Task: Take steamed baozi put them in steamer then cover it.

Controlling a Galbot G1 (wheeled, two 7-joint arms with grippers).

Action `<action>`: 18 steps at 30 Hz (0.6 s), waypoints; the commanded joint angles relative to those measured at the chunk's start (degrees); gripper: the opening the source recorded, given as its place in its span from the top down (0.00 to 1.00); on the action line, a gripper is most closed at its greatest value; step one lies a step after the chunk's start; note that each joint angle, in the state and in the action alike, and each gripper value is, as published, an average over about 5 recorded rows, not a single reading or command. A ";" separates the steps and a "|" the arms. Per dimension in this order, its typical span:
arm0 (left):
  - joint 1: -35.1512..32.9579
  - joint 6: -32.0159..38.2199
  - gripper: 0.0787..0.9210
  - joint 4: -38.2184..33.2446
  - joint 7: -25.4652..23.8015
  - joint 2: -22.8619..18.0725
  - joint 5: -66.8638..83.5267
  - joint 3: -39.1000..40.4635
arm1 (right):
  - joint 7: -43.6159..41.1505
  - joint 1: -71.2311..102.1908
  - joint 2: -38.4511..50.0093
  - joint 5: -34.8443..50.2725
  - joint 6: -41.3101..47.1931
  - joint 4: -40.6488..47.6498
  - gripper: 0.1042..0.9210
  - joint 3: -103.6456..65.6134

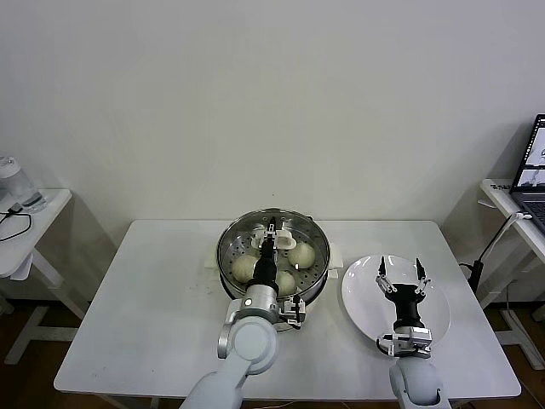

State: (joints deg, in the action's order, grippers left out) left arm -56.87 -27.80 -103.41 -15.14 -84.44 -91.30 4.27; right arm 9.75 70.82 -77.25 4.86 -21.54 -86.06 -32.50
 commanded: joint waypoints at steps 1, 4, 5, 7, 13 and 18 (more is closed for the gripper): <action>-1.76 0.33 0.52 -4.53 -0.34 1.83 0.40 0.10 | 0.02 -0.04 -0.02 -0.06 0.01 -0.15 0.12 0.04; -3.04 0.42 0.41 -7.49 -0.70 3.32 0.86 0.30 | 0.03 -0.13 -0.05 -0.12 0.00 -0.19 0.12 0.09; -3.55 0.43 0.38 -8.66 -0.91 3.89 1.05 0.39 | 0.04 -0.17 -0.08 -0.14 0.02 -0.23 0.12 0.11; -4.42 0.44 0.31 -10.68 -1.28 4.94 1.42 0.56 | 0.05 -0.24 -0.14 -0.18 0.06 -0.33 0.12 0.16; -7.58 0.25 0.14 -19.02 -1.97 8.72 5.00 0.33 | 0.16 -0.17 -0.13 0.08 0.26 -0.87 0.12 0.29; -10.60 0.80 0.12 -26.44 -1.63 13.61 16.25 -2.66 | 0.84 0.54 0.59 2.07 1.79 -1.85 0.12 1.13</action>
State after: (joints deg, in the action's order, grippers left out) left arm -62.45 -27.48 -115.82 -16.90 -78.20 -87.48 4.16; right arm 10.01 70.92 -77.10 4.97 -21.01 -87.11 -32.00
